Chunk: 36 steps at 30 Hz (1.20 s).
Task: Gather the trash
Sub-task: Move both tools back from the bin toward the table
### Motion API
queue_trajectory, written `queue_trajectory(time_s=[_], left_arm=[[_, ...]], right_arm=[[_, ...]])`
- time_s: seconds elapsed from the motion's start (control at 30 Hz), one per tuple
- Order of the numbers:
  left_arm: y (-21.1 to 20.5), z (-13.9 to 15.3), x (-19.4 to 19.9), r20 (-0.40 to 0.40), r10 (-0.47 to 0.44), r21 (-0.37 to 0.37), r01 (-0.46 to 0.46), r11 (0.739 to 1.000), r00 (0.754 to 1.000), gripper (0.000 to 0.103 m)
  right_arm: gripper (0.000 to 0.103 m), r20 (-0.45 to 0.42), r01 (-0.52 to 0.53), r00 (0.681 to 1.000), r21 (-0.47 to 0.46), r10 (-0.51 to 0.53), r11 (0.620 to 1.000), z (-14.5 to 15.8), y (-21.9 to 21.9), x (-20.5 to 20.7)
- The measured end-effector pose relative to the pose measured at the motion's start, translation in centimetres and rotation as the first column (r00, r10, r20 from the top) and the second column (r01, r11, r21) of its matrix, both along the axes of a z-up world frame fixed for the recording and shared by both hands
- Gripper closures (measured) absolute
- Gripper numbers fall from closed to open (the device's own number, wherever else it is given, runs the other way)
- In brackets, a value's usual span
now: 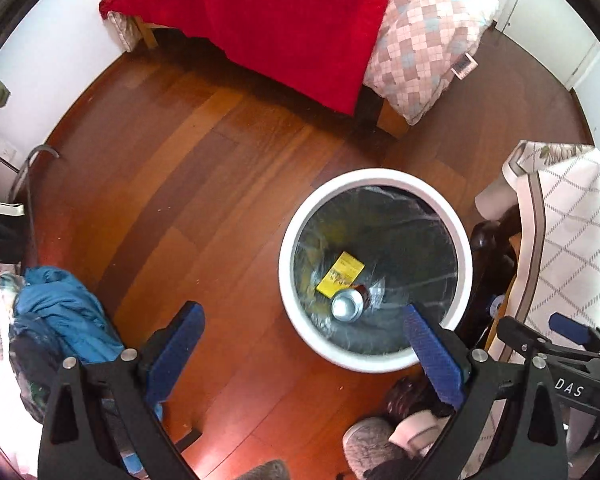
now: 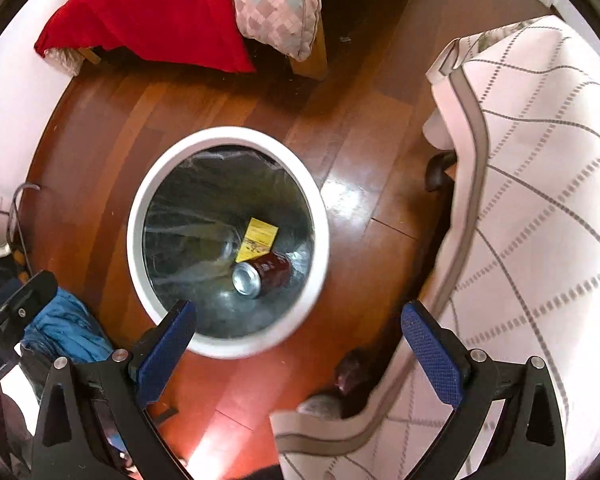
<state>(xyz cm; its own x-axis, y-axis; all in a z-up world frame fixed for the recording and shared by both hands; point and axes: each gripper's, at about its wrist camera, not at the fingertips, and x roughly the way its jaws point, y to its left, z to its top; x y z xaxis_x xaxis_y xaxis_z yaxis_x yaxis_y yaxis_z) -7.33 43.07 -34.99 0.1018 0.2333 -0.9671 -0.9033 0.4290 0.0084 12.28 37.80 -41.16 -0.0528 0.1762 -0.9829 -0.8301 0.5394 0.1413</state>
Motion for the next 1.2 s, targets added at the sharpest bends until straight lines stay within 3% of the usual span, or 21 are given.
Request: queue_trajectory(time_s=[0.2,0.83,1.0,1.2], left_arm=[[-2.6,2.6,-0.8,0.010,-0.010,0.028,0.010,1.000,1.000,0.002],[-11.1,15.7,-3.7,0.111,-0.072,0.216,0.046,0.975,0.991,0.002],[-13.6,18.9,-3.8,0.141,-0.091,0.260,0.052,0.964,0.986,0.002],[-16.9,20.2,-2.7,0.124,-0.093,0.282,0.055,0.958,0.988,0.002]], right_arm=[[0.000,0.028,-0.026,0.999,0.022,0.025,0.999,2.3,-2.5,-1.7],[0.000,0.091,-0.030,0.996,0.297,0.003,0.954,18.0,-12.2,-4.2],[0.000,0.070,0.000,0.997,0.383,-0.029,0.924,21.6,-15.9,-4.1],[0.000,-0.011,0.070,0.997,0.464,-0.074,0.883,24.0,-21.4,-3.3]])
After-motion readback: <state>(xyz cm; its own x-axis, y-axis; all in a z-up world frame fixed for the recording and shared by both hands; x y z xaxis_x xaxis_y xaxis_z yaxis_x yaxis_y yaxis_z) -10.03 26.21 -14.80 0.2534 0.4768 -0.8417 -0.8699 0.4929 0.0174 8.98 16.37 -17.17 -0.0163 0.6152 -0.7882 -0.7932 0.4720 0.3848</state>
